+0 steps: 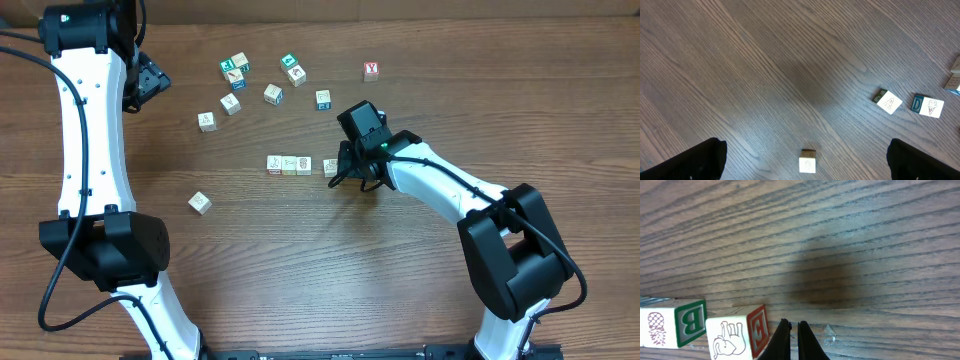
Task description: Form a horizontal line
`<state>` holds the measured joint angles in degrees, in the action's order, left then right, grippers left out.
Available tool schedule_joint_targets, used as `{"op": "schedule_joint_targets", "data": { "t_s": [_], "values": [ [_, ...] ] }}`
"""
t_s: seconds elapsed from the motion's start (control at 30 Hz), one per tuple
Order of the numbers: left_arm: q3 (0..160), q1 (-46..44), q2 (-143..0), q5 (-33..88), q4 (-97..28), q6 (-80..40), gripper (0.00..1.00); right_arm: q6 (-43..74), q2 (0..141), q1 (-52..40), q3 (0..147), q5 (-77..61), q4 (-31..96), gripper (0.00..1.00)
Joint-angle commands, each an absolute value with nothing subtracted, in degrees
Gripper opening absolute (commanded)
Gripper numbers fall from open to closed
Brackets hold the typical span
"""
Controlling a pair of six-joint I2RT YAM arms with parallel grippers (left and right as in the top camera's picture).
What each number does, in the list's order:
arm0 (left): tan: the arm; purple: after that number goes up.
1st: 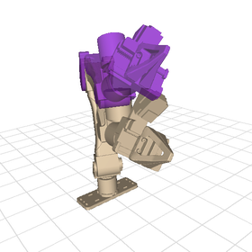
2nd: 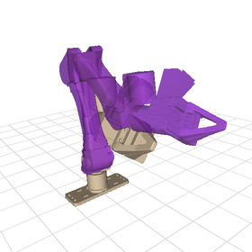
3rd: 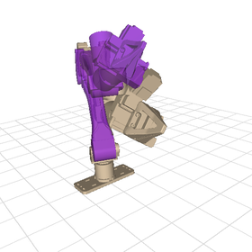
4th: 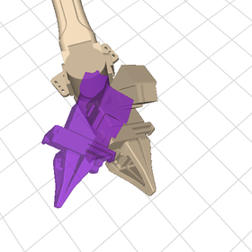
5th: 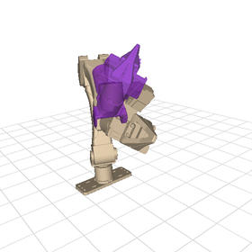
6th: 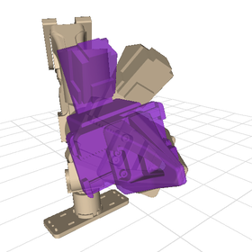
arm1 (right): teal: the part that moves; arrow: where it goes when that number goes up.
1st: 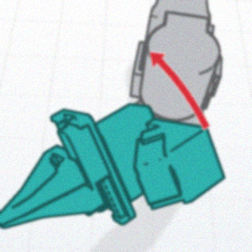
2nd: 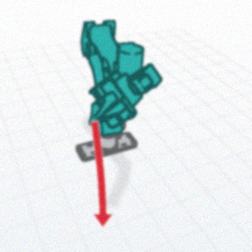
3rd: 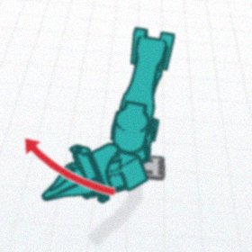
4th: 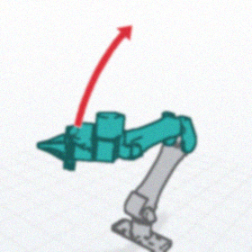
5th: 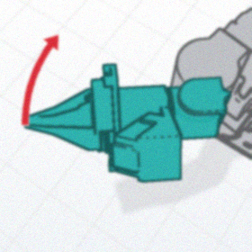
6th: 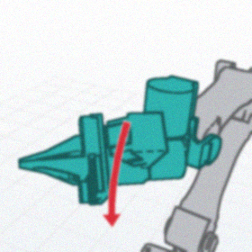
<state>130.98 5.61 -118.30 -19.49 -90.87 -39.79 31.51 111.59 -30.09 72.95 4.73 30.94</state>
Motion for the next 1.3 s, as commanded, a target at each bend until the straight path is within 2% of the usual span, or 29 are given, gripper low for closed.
{"op": "schedule_joint_targets", "data": {
  "t_s": [0.0,1.27],
  "values": [
    [131.72,5.23,-117.84,-19.46,-90.98,-38.54,1.00,31.53,112.81,-30.20,72.71,5.06,30.50,0.04],
    [131.72,5.23,-117.84,-19.46,-90.96,-38.54,1.00,32.84,114.93,-30.20,72.71,5.02,29.45,0.04]
  ]
}}
